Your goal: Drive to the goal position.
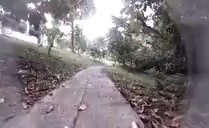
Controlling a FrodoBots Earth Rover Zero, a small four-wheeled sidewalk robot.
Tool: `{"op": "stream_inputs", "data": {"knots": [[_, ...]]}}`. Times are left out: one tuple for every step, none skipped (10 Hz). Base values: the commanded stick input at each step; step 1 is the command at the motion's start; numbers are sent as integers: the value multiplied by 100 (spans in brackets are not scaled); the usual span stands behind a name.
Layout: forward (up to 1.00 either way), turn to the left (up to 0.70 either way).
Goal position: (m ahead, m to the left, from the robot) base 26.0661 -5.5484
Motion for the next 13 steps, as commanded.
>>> {"op": "stream_inputs", "data": {"knots": [[70,7],[70,14],[70,14],[70,14],[70,14],[70,14],[70,14],[70,14],[70,14],[70,14],[70,14],[70,14],[70,14]]}}
